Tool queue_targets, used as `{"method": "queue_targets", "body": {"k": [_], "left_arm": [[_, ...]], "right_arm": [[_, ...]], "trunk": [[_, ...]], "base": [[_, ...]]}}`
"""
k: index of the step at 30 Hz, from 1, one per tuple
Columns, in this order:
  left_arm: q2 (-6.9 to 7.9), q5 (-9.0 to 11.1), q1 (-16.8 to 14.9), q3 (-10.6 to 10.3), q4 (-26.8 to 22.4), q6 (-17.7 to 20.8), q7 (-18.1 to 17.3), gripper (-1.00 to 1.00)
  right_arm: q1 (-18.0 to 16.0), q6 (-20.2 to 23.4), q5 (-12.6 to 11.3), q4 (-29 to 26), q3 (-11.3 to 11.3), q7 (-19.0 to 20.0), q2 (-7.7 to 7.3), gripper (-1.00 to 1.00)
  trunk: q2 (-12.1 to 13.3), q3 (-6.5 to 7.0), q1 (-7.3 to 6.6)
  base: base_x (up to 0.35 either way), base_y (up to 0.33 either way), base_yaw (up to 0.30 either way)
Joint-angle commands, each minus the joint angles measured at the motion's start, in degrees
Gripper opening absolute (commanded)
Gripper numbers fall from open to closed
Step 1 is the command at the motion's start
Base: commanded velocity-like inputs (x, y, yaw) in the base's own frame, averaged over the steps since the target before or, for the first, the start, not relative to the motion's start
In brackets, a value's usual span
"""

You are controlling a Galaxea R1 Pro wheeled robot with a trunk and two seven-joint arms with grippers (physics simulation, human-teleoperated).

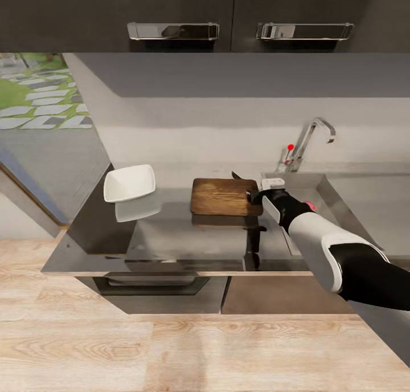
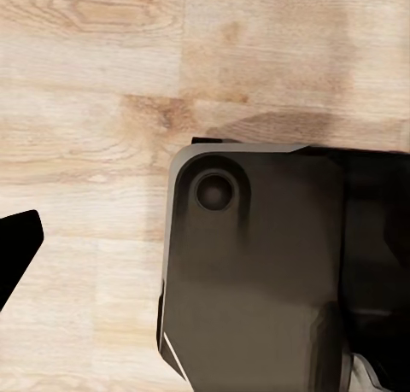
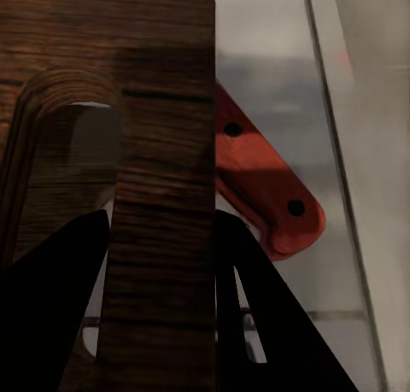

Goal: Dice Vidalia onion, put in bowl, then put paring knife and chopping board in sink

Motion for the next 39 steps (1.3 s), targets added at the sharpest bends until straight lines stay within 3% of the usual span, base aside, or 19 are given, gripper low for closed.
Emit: {"method": "queue_targets", "body": {"k": [1, 8, 25, 39], "left_arm": [[0.03, 0.36, 0.04, -0.07, -0.1, -0.05, -0.04, 1.0], [0.05, 0.36, 0.04, -0.07, -0.09, -0.05, -0.04, 1.0], [0.04, 0.36, 0.04, -0.11, -0.07, -0.05, -0.04, 1.0], [0.03, 0.36, 0.04, -0.04, -0.07, -0.05, -0.04, 1.0]], "right_arm": [[-0.03, 0.35, -0.14, -0.06, 0.32, -0.15, 0.01, -1.0], [-0.03, 0.32, -0.16, 0.01, 0.32, 2.09, 0.01, -1.0], [-0.03, 0.37, -0.21, 0.01, 0.32, 2.37, 0.01, -1.0], [-0.03, 0.33, -0.16, 0.61, 0.32, 2.3, 0.01, -1.0]], "trunk": [[-0.09, -0.08, 0.03], [-0.09, -0.08, 0.03], [-0.09, -0.08, 0.03], [-0.09, -0.26, 0.03]], "base": [[0.0, 0.0, 0.0], [0.0, 0.027, 0.0], [0.0, 0.206, 0.0], [0.0, 0.015, 0.0]]}}
